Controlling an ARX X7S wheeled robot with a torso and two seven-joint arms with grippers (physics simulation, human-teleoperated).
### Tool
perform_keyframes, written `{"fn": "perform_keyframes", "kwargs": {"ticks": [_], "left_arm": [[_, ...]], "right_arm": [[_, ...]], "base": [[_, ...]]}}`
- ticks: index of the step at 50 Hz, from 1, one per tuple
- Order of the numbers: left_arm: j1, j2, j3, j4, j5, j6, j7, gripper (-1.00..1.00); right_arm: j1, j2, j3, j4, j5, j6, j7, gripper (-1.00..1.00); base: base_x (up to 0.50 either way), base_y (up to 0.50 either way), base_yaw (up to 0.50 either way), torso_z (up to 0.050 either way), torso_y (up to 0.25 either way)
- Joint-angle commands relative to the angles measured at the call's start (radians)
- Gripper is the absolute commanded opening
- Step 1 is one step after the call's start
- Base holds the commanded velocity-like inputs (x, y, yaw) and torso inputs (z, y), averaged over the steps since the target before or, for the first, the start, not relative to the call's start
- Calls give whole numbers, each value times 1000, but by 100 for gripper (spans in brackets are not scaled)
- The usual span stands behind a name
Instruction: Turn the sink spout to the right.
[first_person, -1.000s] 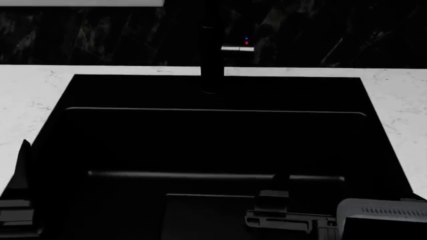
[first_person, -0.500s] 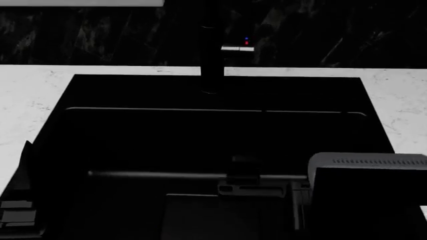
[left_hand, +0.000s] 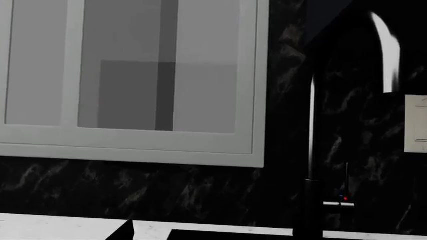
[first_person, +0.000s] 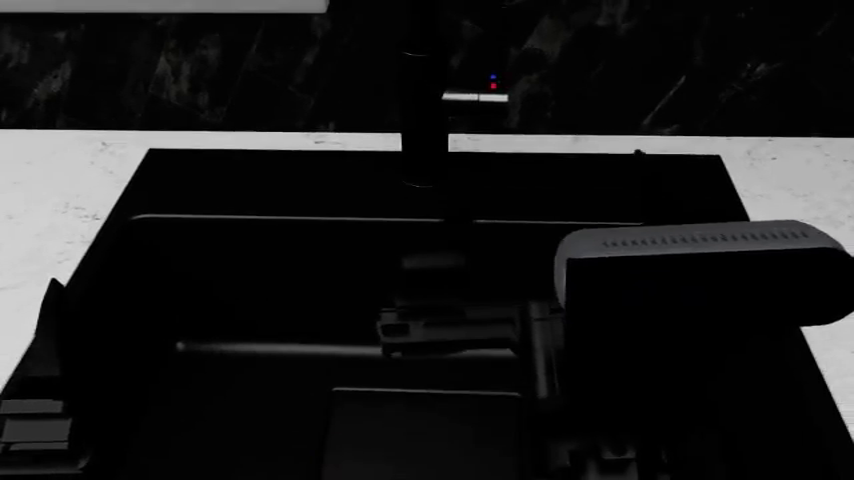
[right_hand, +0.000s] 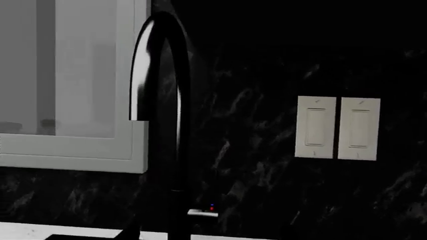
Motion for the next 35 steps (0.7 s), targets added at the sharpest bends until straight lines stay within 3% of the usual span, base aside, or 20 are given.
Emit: {"fn": "perform_keyframes", "kwargs": {"ticks": [1, 12, 35], "left_arm": [[-2, -3, 6, -7, 0, 3, -1, 100], [-5, -8, 33, -22, 19, 9, 5, 100], [-8, -17, 47, -25, 25, 9, -1, 100]], "right_arm": [[33, -5, -9, 4, 12, 22, 12, 100], [171, -44, -45, 85, 21, 42, 5, 100], [294, -119, -133, 316, -18, -93, -46, 100]], "base": [[0, 0, 0, 0, 0], [0, 0, 0, 0, 0], [0, 0, 0, 0, 0]]}}
